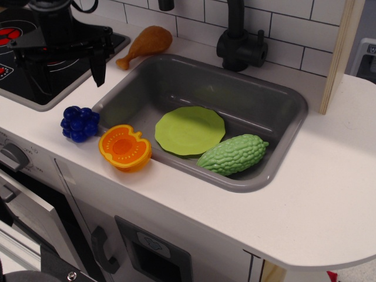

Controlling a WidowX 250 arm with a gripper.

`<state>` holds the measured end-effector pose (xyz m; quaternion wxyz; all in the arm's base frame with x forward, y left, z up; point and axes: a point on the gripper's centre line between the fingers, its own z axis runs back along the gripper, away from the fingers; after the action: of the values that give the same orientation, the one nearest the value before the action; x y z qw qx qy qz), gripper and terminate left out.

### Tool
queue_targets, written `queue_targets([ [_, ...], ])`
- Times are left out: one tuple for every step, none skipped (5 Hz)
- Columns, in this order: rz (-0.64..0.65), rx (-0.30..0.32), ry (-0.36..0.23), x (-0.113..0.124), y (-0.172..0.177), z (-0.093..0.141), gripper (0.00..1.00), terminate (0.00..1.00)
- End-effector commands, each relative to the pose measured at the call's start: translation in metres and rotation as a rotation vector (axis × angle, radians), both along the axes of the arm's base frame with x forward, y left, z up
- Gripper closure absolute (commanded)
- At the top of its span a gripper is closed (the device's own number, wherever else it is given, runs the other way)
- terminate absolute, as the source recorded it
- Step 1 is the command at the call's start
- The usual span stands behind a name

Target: Put blueberries on plate sink

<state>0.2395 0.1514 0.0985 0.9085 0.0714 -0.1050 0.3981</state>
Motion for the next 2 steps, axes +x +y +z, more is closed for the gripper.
queue_targets([
  [0.058, 0.041, -0.034, -0.008, 0.004, -0.003, 0.0, 0.0],
  [0.131, 0.038, -0.032, -0.015, 0.003, -0.017, 0.0, 0.0],
])
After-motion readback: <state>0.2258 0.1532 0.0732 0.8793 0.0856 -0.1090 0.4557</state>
